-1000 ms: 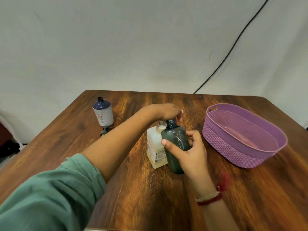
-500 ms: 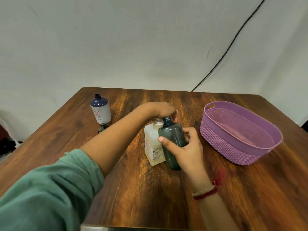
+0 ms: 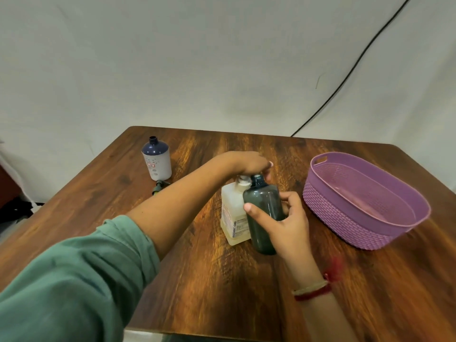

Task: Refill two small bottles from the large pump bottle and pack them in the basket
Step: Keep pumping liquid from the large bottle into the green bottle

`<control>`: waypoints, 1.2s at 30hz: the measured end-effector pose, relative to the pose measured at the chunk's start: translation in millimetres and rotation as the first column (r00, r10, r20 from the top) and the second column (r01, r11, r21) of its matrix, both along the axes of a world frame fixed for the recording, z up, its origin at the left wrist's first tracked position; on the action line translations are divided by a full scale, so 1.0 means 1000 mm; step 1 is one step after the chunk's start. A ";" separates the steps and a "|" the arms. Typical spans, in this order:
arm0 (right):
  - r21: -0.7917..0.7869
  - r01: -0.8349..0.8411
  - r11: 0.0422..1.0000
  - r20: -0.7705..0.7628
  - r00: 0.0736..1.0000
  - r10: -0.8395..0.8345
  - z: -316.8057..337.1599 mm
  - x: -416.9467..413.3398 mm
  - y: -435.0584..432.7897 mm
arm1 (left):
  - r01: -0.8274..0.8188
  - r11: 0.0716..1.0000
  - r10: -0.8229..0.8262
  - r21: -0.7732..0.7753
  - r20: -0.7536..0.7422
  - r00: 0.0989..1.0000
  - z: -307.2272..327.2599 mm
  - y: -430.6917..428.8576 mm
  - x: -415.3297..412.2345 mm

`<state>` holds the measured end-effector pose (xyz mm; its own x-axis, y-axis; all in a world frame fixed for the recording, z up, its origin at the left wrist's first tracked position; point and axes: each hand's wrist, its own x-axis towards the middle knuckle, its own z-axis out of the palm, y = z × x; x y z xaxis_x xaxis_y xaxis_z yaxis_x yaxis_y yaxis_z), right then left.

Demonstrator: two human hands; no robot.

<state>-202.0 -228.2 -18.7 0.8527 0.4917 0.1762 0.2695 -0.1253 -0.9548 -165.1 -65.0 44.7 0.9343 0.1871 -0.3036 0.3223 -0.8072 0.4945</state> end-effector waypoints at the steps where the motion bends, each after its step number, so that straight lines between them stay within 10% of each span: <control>1: 0.009 0.000 1.000 0.001 1.000 0.000 0.001 -0.001 0.000 | 0.007 1.000 -0.007 0.005 0.011 1.000 0.004 -0.001 -0.001; 27: -0.010 0.007 1.000 0.010 1.000 -0.007 0.002 0.001 -0.003 | -0.044 0.994 0.040 0.098 0.034 0.999 0.005 -0.005 0.000; 36: -0.030 0.004 1.000 0.014 1.000 -0.004 0.001 0.001 -0.001 | -0.042 0.974 0.071 -0.222 0.120 0.990 -0.007 0.003 -0.002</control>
<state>-200.7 -229.3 -17.8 0.8523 0.4935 0.1735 0.2823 -0.1548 -0.9468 -167.4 -61.8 37.8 0.9575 0.1829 -0.2233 0.2879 -0.6572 0.6965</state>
